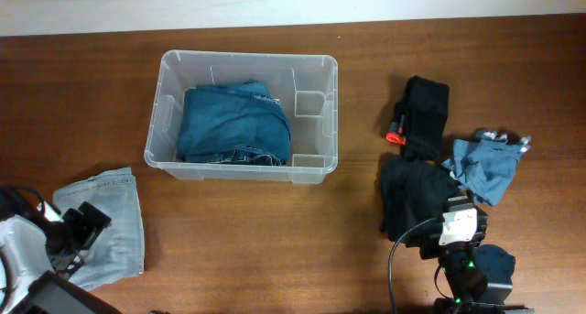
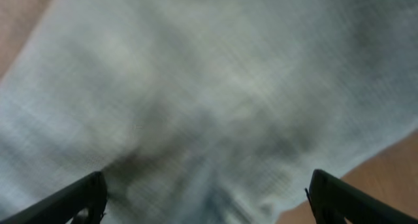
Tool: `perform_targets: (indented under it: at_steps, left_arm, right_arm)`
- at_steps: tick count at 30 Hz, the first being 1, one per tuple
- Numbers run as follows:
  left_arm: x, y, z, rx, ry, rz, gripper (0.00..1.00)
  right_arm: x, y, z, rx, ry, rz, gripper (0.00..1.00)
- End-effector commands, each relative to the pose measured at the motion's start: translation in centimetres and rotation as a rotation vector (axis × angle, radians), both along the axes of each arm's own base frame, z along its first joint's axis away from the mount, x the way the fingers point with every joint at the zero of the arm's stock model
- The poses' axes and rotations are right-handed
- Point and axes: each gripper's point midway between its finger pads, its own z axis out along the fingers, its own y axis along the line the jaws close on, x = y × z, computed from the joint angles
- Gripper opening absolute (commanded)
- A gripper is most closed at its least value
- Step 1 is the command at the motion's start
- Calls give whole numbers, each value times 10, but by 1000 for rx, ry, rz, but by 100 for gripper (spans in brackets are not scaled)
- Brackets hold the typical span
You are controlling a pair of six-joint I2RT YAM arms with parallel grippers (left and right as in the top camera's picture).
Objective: Pack container
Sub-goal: 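Grasp the folded light-blue jeans with the left gripper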
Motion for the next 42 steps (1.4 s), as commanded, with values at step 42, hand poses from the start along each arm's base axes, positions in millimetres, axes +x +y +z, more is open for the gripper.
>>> perform_targets:
  at_steps: [42]
  left_arm:
    - [207, -37, 74, -340, -999, -209, 73]
  right_arm:
    - [0, 1, -2, 6, 3, 4, 99]
